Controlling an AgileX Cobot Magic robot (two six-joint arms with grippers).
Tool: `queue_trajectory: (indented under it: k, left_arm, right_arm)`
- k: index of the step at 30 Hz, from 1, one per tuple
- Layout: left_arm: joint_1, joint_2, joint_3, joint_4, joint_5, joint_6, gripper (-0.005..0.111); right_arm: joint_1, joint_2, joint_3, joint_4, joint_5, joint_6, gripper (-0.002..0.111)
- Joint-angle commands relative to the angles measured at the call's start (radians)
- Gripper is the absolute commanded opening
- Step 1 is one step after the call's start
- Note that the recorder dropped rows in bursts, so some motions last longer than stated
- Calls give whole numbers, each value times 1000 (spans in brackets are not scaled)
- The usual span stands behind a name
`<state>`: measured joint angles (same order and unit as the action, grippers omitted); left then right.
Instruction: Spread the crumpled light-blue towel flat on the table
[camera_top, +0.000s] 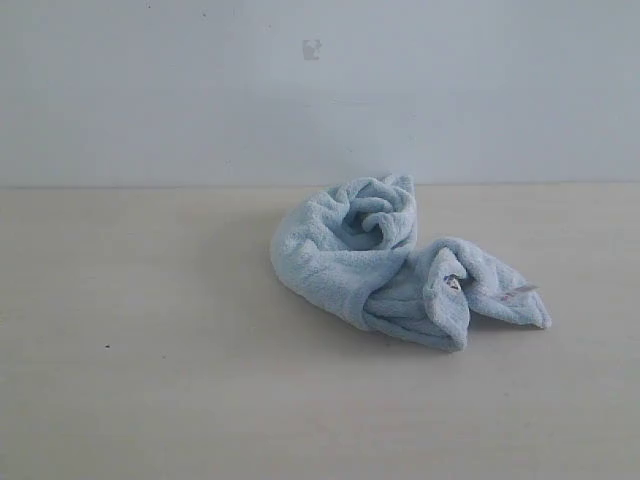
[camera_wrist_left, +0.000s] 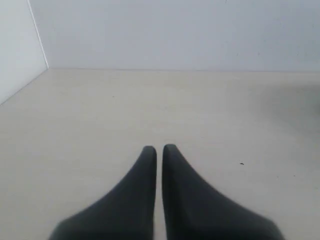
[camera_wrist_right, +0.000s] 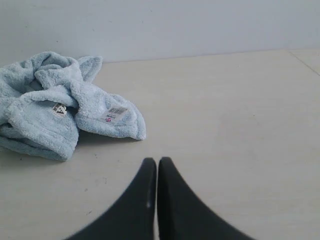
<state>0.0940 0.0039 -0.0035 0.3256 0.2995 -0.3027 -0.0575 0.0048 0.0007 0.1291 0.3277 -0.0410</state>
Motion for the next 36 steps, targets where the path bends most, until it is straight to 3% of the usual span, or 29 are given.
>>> queue_trajectory:
  k: [1, 13, 21, 25, 36]
  left_arm:
    - [-2, -4, 4, 4, -11, 5, 4]
    - [-6, -4, 4, 4, -11, 5, 4]
    - [-87, -4, 4, 4, -11, 5, 4]
    - [-87, -4, 4, 4, -11, 5, 4]
    - [-87, -4, 4, 4, -11, 5, 4]
  right_arm:
    - [-2, -5, -1, -6, -5, -3, 1]
    - [-2, -5, -1, -6, -5, -3, 1]
    - [-2, -5, -1, -12, -25, -69, 1]
    - [-2, -5, -1, -12, -91, -224, 1]
    - [-2, -5, -1, -8, -121, -212, 1]
